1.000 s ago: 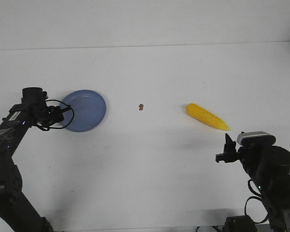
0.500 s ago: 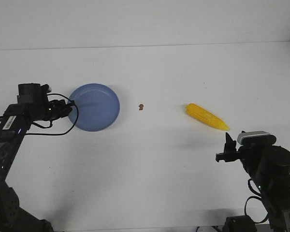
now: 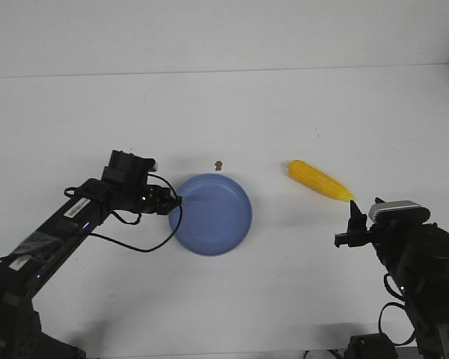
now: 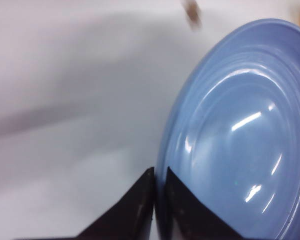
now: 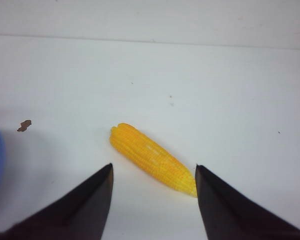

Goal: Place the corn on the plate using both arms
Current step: 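Push the blue plate with the left gripper toward the table center, then release the plate and pull the left gripper back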

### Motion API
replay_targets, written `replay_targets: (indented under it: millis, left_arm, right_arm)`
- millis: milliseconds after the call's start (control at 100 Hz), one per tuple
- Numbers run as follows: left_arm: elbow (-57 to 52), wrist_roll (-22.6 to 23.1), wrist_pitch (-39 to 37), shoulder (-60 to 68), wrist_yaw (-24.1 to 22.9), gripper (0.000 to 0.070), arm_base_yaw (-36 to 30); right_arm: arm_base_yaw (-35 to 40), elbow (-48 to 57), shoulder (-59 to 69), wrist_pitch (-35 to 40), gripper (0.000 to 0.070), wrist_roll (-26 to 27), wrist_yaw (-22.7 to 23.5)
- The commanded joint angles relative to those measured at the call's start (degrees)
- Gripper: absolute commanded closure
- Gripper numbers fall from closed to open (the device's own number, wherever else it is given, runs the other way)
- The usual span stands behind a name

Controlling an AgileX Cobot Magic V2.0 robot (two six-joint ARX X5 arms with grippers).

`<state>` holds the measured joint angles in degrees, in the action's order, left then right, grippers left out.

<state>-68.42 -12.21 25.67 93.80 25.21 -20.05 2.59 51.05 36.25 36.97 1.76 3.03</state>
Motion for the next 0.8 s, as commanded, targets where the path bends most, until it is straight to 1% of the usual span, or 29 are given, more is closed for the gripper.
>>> replay_targets:
  millis: [0, 110, 240, 440, 560, 790]
  left_arm:
    - [0.22, -0.72, -0.76, 1.05, 0.39, 0.0694, -1.68]
    - [2.45, -1.07, -2.43, 1.05, 0.37, 0.0694, -4.20]
    - [5.07, -1.99, -4.52, 1.05, 0.35, 0.0694, -5.35]
    - [6.71, -1.97, -5.29, 1.07, 0.02, 0.0693, -5.46]
    - [6.84, -1.79, -5.64, 1.07, -1.44, 0.0693, -5.46]
    - [9.31, -2.27, -8.00, 1.11, -1.40, 0.0693, -5.46]
  right_arm:
    - [0.07, 1.07, 0.22, -0.87, 0.0348, 0.39, -0.04]
    - [0.07, 1.07, 0.20, -0.87, 0.0348, 0.39, -0.04]
    - [0.07, 1.07, 0.20, -0.87, 0.0348, 0.39, -0.04]
    - [0.07, 1.07, 0.20, -0.87, 0.0348, 0.39, -0.04]
    - [0.07, 1.07, 0.20, -0.87, 0.0348, 0.39, -0.02]
    - [0.07, 1.07, 0.20, -0.85, 0.0348, 0.39, -0.02]
